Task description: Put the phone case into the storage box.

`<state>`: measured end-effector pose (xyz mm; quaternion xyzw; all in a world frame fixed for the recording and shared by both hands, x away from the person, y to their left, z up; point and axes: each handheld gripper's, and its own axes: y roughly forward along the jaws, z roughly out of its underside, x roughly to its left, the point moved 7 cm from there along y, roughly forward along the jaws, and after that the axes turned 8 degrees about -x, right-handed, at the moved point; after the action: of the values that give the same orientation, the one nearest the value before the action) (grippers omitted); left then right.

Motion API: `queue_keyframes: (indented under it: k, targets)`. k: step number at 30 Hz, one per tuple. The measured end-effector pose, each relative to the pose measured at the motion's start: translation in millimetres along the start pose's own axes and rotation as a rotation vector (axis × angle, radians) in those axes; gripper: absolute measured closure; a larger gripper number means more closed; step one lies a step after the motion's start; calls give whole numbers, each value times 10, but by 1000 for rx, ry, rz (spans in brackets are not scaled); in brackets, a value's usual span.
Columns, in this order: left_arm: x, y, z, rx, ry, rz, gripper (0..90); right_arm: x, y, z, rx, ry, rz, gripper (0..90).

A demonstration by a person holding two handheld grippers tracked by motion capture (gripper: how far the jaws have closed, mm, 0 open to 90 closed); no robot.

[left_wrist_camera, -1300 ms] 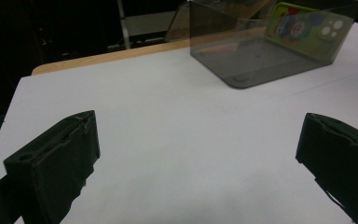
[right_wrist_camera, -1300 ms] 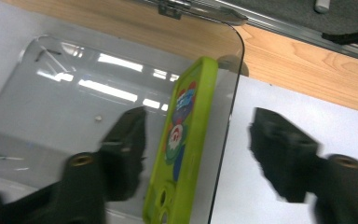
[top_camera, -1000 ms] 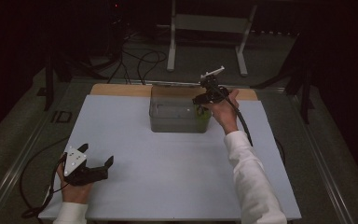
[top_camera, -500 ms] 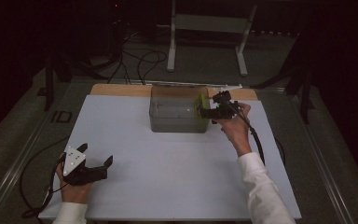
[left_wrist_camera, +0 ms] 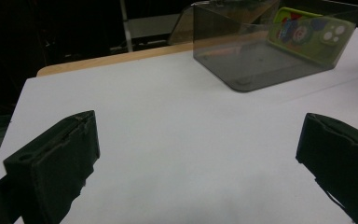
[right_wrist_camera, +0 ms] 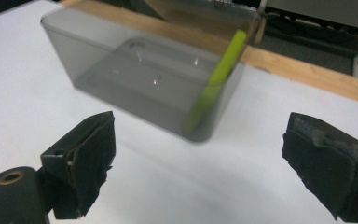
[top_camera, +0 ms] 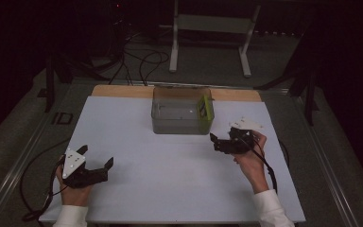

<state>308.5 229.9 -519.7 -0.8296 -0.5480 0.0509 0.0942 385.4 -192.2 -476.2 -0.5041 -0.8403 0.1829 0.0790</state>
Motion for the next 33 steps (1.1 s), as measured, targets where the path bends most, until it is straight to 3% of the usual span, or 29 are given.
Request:
queue_keyframes:
  k: [2, 11, 20, 26, 33]
  targets:
    - [-3, 1, 1, 2, 0, 4, 0, 16, -88, 65, -58, -5, -3, 95]
    - [-5, -3, -1, 5, 4, 9, 0, 27, -395, 410, -206, 37, -9, 96]
    - [-41, 8, 11, 16, 17, 24, 0, 16, -506, 672, -222, 25, 28, 102]
    - [-73, 32, 32, 26, 31, 34, 0, 83, -563, 743, -233, 14, 23, 102]
    - [-134, 55, 63, 46, 66, 42, 0, 34, -634, 774, -254, 19, 26, 102]
